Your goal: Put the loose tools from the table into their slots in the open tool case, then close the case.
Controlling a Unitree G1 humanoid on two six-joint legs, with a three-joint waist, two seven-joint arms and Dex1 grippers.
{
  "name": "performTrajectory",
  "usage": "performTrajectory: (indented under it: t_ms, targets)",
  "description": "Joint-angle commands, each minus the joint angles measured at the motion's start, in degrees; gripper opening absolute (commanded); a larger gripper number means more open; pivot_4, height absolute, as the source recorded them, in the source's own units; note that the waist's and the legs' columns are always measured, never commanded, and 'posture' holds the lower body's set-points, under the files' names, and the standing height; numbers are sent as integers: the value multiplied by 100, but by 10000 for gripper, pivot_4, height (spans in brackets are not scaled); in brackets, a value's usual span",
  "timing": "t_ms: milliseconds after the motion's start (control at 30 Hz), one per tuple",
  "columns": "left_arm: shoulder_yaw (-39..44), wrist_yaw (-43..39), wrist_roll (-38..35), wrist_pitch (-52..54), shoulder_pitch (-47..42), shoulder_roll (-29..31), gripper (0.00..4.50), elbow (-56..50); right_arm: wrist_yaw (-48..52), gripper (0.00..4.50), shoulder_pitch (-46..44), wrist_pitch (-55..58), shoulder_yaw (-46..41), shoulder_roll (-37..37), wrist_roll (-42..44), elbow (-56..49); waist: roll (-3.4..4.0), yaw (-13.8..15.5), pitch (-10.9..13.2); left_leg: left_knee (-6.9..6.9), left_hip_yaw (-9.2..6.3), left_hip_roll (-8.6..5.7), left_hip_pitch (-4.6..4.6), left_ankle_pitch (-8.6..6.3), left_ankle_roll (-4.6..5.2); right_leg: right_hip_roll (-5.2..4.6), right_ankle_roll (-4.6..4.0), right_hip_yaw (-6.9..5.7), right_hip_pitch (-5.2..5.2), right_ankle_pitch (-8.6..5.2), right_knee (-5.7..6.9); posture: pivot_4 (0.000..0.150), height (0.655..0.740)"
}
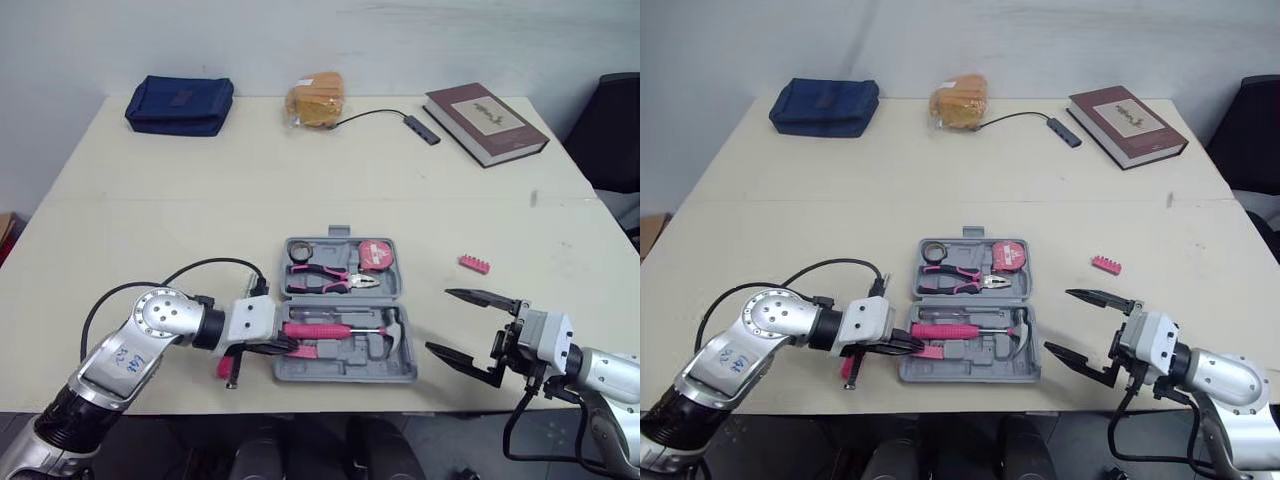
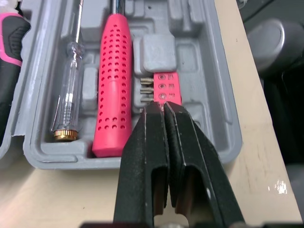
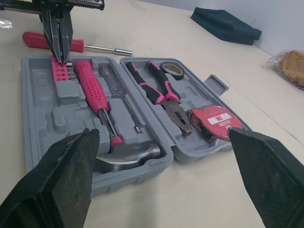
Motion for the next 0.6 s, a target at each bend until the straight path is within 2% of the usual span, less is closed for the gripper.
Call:
performTrajectory:
  t_ms: [33, 233, 400, 500, 600]
  targets:
    - [-279, 10, 333, 229, -14, 55, 453, 131, -53, 45000, -46, -109, -121, 10, 8, -93, 0, 2, 0, 0, 0, 0, 1, 0, 0, 0, 0, 0, 1, 0, 0, 1500, 7400]
    - [-880, 183, 884, 603, -163, -49, 453, 283, -96, 45000, -106, -146, -100, 44, -36, -43, 4, 16, -3, 0, 4, -3, 9, 0, 0, -2, 1, 2, 9, 1, -1, 1500, 7400]
    - [-1107, 236, 1087, 769, -128, -50, 453, 424, -119, 45000, -123, -165, -103, 68, -61, -36, 57, 44, -60, 0, 4, -11, 18, -5, 12, -16, 4, 3, 23, 2, -6, 1500, 7400]
    - [-576, 370, 540, 464, -25, -370, 453, 513, -159, 45000, -94, -200, -190, 56, -84, 12, 82, 34, -77, 0, 5, -11, 23, -5, 14, -19, 5, 8, 28, 3, -7, 1500, 7400]
    - [38, 153, 42, -216, 167, -575, 453, 623, -175, 45000, 0, -280, -396, -8, -60, 170, 87, 55, -79, 0, 1, -11, 19, -1, 22, -33, 9, 5, 26, 4, -6, 1500, 7400]
